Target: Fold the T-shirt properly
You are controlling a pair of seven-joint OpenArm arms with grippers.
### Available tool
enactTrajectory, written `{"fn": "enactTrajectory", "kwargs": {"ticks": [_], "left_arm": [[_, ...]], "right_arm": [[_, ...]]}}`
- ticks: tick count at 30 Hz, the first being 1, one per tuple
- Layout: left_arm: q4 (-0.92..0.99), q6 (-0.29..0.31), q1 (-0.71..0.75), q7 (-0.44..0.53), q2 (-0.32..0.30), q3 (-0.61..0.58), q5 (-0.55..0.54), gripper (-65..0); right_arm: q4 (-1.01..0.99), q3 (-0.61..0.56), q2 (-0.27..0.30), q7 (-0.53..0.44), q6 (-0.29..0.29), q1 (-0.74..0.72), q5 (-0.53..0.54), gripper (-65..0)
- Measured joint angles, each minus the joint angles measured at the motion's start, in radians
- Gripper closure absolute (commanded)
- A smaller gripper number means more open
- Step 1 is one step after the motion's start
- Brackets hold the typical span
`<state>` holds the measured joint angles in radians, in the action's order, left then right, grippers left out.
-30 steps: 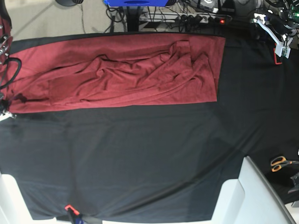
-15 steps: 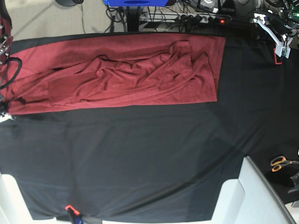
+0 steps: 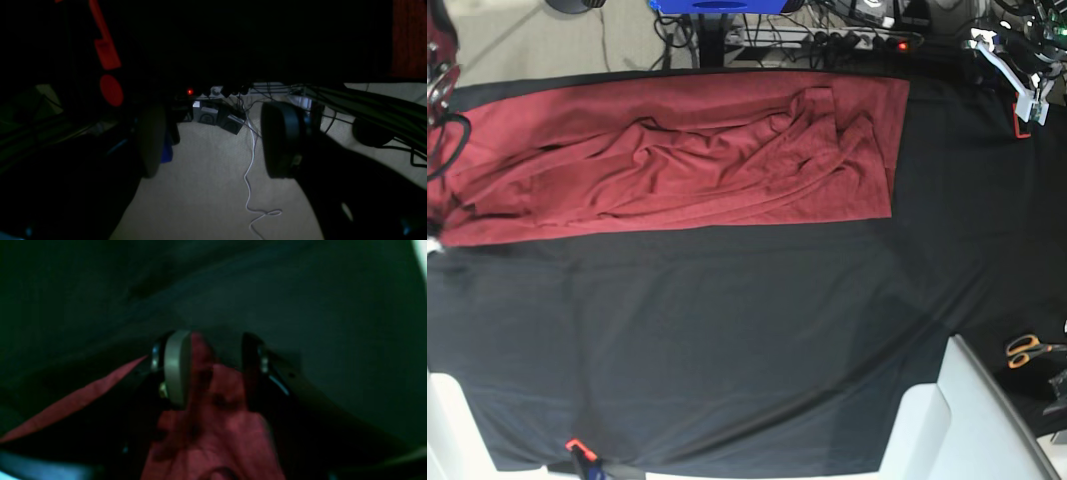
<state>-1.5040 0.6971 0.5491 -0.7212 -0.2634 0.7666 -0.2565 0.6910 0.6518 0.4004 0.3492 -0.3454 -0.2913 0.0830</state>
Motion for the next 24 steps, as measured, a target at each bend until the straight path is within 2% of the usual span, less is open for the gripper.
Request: {"fn": "enactTrajectory", "kwargs": {"ticks": [2, 4, 5, 7, 8, 10, 12, 19, 24], "left_arm": [[0.000, 0.000, 0.000, 0.000, -0.001, 0.000, -0.002, -43.1], [0.000, 0.000, -0.002, 0.000, 0.000, -0.002, -0.001, -43.1], [0.000, 0.000, -0.002, 0.000, 0.000, -0.002, -0.002, -43.1], [0.000, 0.000, -0.003, -0.001, 0.000, -0.002, -0.001, -43.1], [0.000, 0.000, -0.003, 0.000, 0.000, -0.002, -0.001, -43.1], [0.000, 0.000, -0.003, 0.000, 0.000, -0.002, -0.001, -43.1], [-0.001, 0.000, -0.004, 0.000, 0.000, -0.002, -0.002, -43.1], [-0.001, 0.000, -0.003, 0.000, 0.000, -0.002, -0.001, -43.1], [-0.001, 0.000, -0.003, 0.000, 0.000, -0.002, -0.002, -43.1]], "right_arm": [[0.147, 0.030, -0.030, 0.018, -0.016, 0.069, 0.011, -24.0], [0.307, 0.025, -0.069, 0.127, -0.120, 0.150, 0.048, -20.6], [0.376, 0.024, -0.101, 0.177, -0.169, 0.179, 0.053, -15.6], [0.459, 0.019, -0.156, 0.281, -0.234, 0.214, 0.055, -1.8], [0.473, 0.017, -0.175, 0.305, -0.243, 0.219, 0.061, 0.0], [0.476, 0.016, -0.188, 0.325, -0.239, 0.219, 0.063, -2.1], [0.458, 0.017, -0.175, 0.317, -0.235, 0.214, 0.063, -0.2], [0.288, 0.018, -0.166, 0.320, -0.234, 0.175, 0.060, -0.5], [0.269, 0.024, -0.145, 0.317, -0.223, 0.180, 0.055, -0.5]]}}
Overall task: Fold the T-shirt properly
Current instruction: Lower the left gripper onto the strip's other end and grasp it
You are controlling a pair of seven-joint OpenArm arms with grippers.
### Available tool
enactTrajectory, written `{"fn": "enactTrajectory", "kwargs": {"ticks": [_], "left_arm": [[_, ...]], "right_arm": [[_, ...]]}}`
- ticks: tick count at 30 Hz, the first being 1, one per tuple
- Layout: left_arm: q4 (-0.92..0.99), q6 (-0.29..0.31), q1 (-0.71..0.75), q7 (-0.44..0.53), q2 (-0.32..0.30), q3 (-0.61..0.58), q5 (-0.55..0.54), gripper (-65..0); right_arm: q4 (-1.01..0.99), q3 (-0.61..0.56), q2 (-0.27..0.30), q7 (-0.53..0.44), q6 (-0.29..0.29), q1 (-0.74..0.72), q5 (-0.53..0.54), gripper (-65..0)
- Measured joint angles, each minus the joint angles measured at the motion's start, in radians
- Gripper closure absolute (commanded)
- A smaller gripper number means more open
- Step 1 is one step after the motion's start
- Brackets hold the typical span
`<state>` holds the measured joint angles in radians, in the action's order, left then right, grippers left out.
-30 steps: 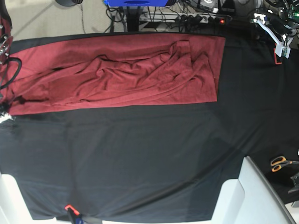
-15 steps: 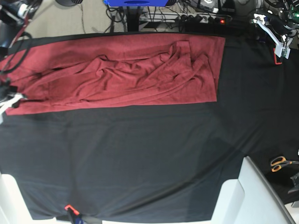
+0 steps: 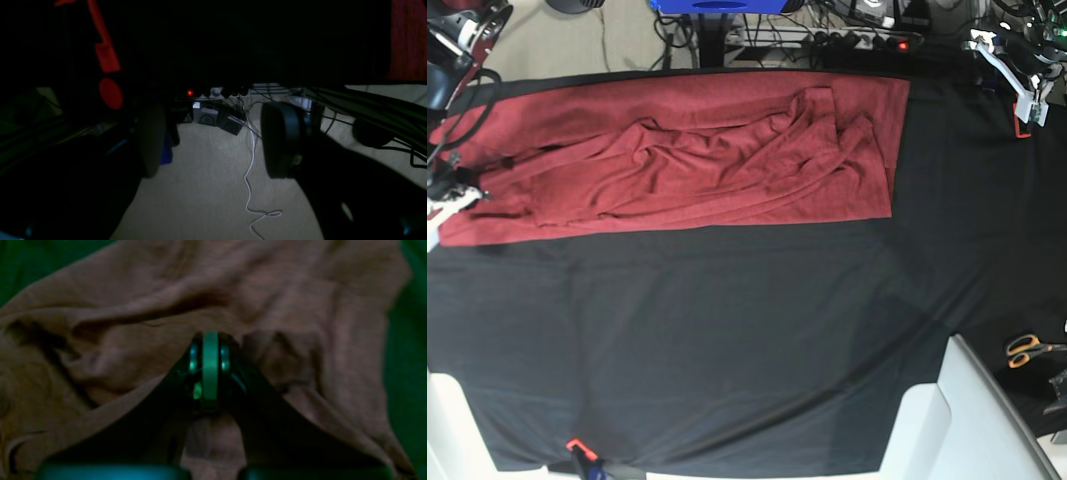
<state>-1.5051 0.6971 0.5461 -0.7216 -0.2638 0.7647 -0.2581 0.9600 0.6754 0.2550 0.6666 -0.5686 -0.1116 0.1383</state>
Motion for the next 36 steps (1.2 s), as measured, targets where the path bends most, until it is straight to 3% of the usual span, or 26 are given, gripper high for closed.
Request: {"fn": "enactTrajectory", "kwargs": {"ticks": [8, 11, 17, 18, 23, 27, 31, 34, 36], "left_arm": [[0.000, 0.000, 0.000, 0.000, 0.000, 0.000, 0.000, -43.1], [0.000, 0.000, 0.000, 0.000, 0.000, 0.000, 0.000, -43.1], [0.000, 0.000, 0.000, 0.000, 0.001, 0.000, 0.000, -43.1], [0.000, 0.000, -0.001, 0.000, 0.002, 0.000, 0.000, -43.1], [0.000, -0.004, -0.040, -0.021, 0.009, -0.056, -0.024, -43.6], [0.000, -0.003, -0.114, -0.143, 0.011, -0.075, -0.211, -47.2], [0.003, -0.006, -0.159, -0.188, 0.005, -0.112, -0.323, -63.7], [0.007, -0.008, -0.178, -0.195, 0.011, -0.187, -0.407, -65.0], [0.007, -0.008, -0.189, -0.194, 0.010, -0.243, -0.459, -65.0]], "right_arm": [[0.005, 0.006, 0.008, -0.022, -0.004, 0.046, 0.019, -0.5], [0.008, 0.006, 0.004, -0.030, 0.056, 0.060, 0.043, -0.5], [0.129, 0.001, -0.014, 0.001, 0.080, 0.113, 0.003, -0.3], [0.159, 0.002, -0.023, 0.004, 0.063, 0.123, -0.002, -0.3], [0.373, 0.007, -0.084, -0.004, -0.142, 0.122, 0.013, -0.8], [0.550, 0.005, -0.127, 0.003, -0.127, 0.153, 0.006, -2.0], [0.668, -0.002, -0.170, 0.011, -0.126, 0.209, -0.006, -21.5], [0.718, -0.006, -0.174, -0.001, -0.135, 0.247, 0.013, -39.5], [0.732, -0.001, -0.167, 0.000, -0.129, 0.272, 0.004, -44.1]]}}
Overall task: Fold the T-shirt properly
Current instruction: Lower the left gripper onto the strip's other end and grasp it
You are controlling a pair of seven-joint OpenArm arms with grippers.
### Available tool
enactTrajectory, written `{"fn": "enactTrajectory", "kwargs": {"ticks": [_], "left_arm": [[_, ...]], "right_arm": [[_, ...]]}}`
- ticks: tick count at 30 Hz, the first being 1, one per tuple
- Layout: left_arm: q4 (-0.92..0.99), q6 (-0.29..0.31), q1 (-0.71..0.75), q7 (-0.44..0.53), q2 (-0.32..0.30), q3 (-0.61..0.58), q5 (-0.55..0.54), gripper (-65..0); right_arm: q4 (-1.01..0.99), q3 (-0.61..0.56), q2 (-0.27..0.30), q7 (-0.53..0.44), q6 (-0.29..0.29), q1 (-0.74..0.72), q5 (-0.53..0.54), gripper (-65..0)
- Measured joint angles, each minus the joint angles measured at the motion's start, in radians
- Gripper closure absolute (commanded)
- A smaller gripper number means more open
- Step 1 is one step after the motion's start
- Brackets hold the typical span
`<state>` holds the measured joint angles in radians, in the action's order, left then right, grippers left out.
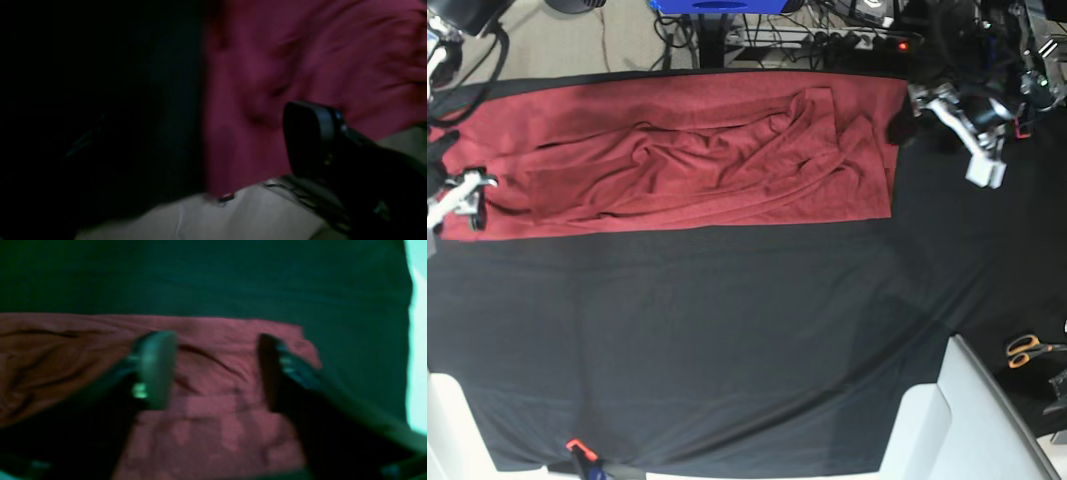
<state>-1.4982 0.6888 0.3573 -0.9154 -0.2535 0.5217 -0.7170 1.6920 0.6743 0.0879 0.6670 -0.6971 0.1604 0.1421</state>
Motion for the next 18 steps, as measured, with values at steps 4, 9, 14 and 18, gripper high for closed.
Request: {"fn": "enactTrajectory", "kwargs": {"ticks": [4, 9, 14, 18], "left_arm": [[0.001, 0.000, -0.038, 0.002, -0.002, -0.095, -0.052, -65.0], [0.100, 0.001, -0.092, 0.011, -0.002, -0.146, -0.057, -65.0], [0.189, 0.004, -0.080, 0.056, -0.007, -0.135, -0.069, -65.0], [0.189, 0.004, -0.063, 0.068, -0.015, -0.136, -0.070, -65.0]], "right_arm": [[-0.005, 0.005, 0.008, 0.007, 0.000, 0.022, -0.004, -40.5], [-0.005, 0.007, 0.021, 0.004, 0.000, 0.037, 0.000, -40.2], [-0.005, 0.007, 0.024, 0.000, -0.001, 0.035, 0.005, -40.2], [-0.005, 0.007, 0.024, 0.001, 0.000, 0.035, 0.003, -40.2]]}}
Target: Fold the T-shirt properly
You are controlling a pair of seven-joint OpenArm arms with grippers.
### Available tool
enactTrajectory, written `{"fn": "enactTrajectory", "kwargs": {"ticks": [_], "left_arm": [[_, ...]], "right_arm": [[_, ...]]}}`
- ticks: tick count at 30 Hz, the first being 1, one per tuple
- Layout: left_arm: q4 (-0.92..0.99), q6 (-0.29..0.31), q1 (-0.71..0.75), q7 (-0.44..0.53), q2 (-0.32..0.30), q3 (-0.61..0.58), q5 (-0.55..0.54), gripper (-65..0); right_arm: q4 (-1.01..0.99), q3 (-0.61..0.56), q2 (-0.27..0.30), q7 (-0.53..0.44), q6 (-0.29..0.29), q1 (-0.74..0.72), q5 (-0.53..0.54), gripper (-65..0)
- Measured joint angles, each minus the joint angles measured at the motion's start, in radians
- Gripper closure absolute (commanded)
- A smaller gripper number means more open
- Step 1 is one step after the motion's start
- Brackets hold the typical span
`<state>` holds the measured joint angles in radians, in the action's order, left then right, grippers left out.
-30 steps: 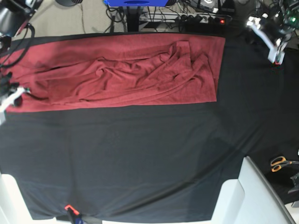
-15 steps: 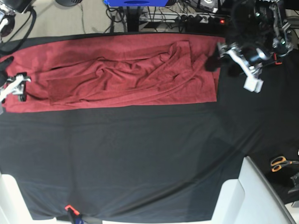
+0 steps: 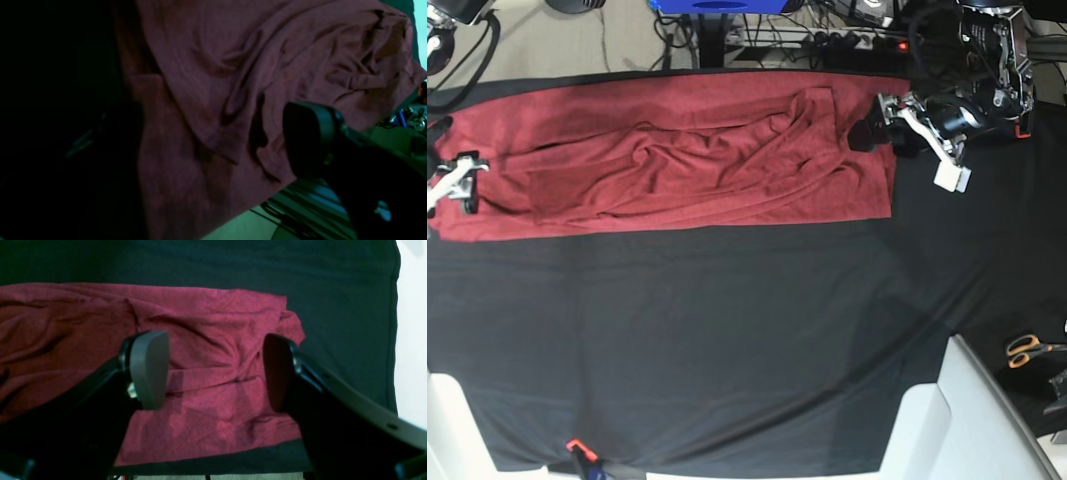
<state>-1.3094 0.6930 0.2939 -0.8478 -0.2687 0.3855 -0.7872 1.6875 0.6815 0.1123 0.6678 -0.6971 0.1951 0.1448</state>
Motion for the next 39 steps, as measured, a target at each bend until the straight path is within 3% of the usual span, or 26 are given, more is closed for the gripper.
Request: {"fn": "enactTrajectory", "kwargs": {"ticks": [6, 12, 14, 18, 21, 27, 30, 39], "left_arm": [[-0.010, 0.011, -0.011, 0.043, 0.035, -0.049, 0.113, -65.0], [-0.011, 0.013, -0.012, 0.064, 0.082, -0.075, 0.109, -64.7], [-0.011, 0.014, -0.012, 0.063, 0.082, -0.075, 0.110, -58.6], [0.004, 0.011, -0.015, 0.055, 0.082, -0.075, 0.122, -36.7], [0.045, 0.011, -0.017, 0.060, 0.080, -0.067, 0.106, -25.3], [0.039, 0.013, -0.005, 0.015, 0.090, 0.073, 0.126, -23.5], [0.053, 0.015, -0.009, 0.014, 0.063, 0.053, 0.127, -23.5], [0.062, 0.015, -0.012, 0.022, 0.068, 0.050, 0.116, -24.5]], "right_arm": [[0.000, -0.001, -0.003, 0.002, 0.000, 0.000, -0.002, -40.2], [0.000, -0.001, -0.005, 0.003, 0.000, 0.001, -0.003, -40.2], [0.000, -0.001, -0.005, 0.002, 0.000, 0.000, -0.002, -40.2], [-0.043, 0.000, -0.002, -0.001, 0.000, 0.000, -0.003, -40.2], [-0.076, -0.001, -0.002, 0.003, 0.000, 0.003, -0.006, -39.5], [-0.087, 0.000, -0.002, 0.002, 0.000, 0.003, -0.006, -38.1], [-0.087, 0.000, -0.002, 0.002, 0.000, 0.002, -0.006, -38.1], [-0.087, -0.001, -0.002, 0.002, 0.000, 0.000, -0.006, -38.1]]}}
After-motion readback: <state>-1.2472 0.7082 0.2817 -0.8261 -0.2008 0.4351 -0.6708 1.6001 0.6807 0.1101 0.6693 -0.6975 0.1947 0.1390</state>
